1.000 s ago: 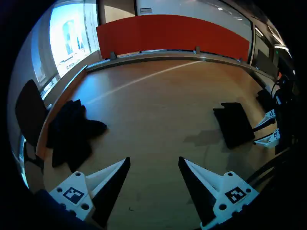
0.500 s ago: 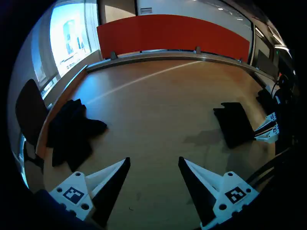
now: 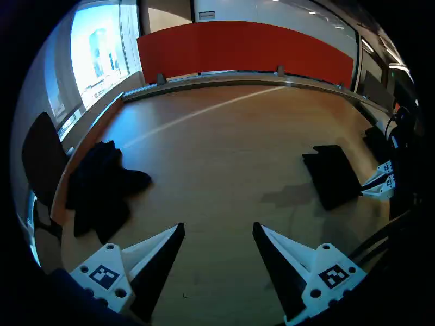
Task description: Fold towel
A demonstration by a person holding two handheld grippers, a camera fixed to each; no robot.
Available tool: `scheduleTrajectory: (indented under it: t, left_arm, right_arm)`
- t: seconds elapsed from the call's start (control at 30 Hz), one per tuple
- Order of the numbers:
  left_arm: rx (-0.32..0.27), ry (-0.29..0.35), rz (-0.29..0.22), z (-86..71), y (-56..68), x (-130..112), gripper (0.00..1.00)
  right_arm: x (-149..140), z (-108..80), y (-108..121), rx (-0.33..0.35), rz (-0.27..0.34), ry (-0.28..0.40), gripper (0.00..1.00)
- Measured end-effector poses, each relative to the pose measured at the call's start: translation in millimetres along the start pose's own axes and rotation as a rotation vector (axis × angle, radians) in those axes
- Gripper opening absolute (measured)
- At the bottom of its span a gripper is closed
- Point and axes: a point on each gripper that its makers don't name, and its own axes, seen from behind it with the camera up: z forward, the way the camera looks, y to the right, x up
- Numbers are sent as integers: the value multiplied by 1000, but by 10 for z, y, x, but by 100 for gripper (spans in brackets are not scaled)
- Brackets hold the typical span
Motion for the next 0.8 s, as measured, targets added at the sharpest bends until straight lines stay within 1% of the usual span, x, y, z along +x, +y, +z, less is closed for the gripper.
scheduleTrajectory:
  t: [0.13,0.3,0.53,0.8]
  left_arm:
    - [-1,2,0,-3,-4,3,93]
    - [-2,10,-3,-10,-4,31,93]
    - [-6,31,-10,-29,19,119,93]
    - [-10,53,-12,-72,39,197,93]
  right_arm:
    - [86,-44,37,-15,-7,19,4]
    - [321,-173,121,-43,-19,66,4]
    - [848,-445,287,-89,-51,157,4]
    - [1463,-834,426,-135,-90,266,5]
